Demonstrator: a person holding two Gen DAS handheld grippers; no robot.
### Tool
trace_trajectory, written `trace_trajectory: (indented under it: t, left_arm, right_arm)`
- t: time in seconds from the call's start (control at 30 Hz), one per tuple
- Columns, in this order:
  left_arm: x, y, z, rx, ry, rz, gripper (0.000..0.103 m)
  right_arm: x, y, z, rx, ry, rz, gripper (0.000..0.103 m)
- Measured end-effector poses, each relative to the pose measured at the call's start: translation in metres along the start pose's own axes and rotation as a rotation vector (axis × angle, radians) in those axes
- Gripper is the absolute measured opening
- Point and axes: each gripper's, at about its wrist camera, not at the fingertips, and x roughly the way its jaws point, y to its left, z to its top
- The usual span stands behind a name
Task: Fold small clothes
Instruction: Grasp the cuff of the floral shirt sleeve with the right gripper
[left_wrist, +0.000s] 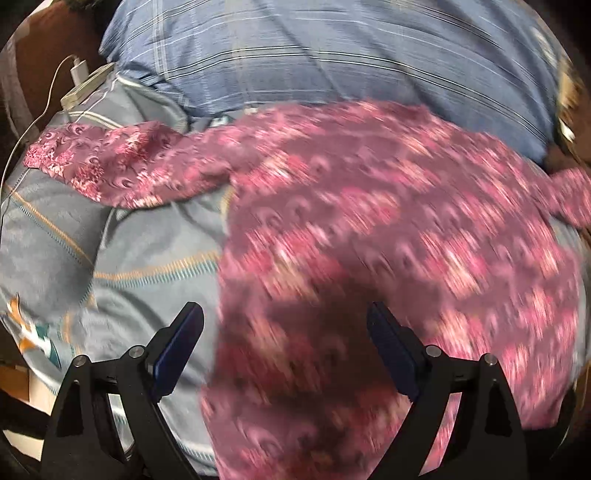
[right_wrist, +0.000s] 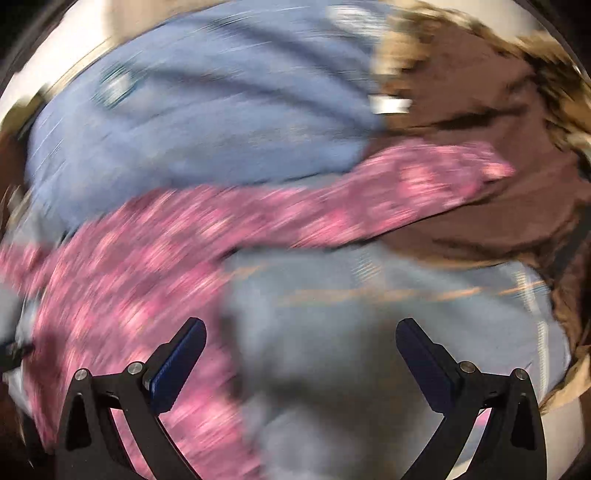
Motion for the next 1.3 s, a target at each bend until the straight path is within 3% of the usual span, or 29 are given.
trace_trajectory:
  t: [0.13,0.23,0.33,0.47,0.53,0.57,0.6,0.67,1.0,1.13,1.3]
  left_arm:
    - [0.023,0.007,0.027,-0.076,0.061,-0.015,0.091]
    - [0.040,0.004,0.040,-0.122,0.095,-0.040,0.091]
    - [0.054,-0.006,0.048,-0.134,0.133,-0.058,0.091]
    - [0.067,-0.018,0.053,-0.108,0.158,-0.043,0.091]
    - [0.073,-0.021,0.055,-0.105,0.167,-0.043,0.091]
    - [0.075,-0.022,0.054,-0.103,0.170,-0.042,0.091]
    - [0.077,-0.022,0.054,-0.102,0.175,-0.042,0.091]
    - [0.079,-0.022,0.053,-0.098,0.176,-0.044,0.091]
    - [0.078,-0.015,0.064,-0.097,0.113,-0.105,0.091]
    - [0.082,-0.013,0.076,-0.075,0.066,-0.113,0.091]
    - [0.090,0.006,0.084,-0.135,0.024,-0.152,0.091]
  right_arm:
    - [0.019,-0.078,0.052,0.140,-0.080,-0.096,0.102]
    - [0.038,-0.118,0.080,0.244,-0.098,-0.068,0.101]
    - [0.062,-0.130,0.094,0.315,-0.085,-0.018,0.093]
    - [0.091,-0.135,0.101,0.379,-0.072,0.022,0.073]
    - [0.109,-0.138,0.105,0.411,-0.054,0.015,0.068]
    - [0.114,-0.139,0.105,0.420,-0.048,0.013,0.056]
    - [0.117,-0.141,0.104,0.429,-0.038,0.004,0.036]
    - [0.114,-0.141,0.102,0.443,-0.059,0.013,0.010]
    - [0.047,-0.094,0.095,0.311,-0.217,0.008,0.009]
    - [0.043,-0.050,0.096,0.245,-0.208,0.026,0.009]
    - [0.045,0.030,0.093,0.182,-0.193,0.151,0.009]
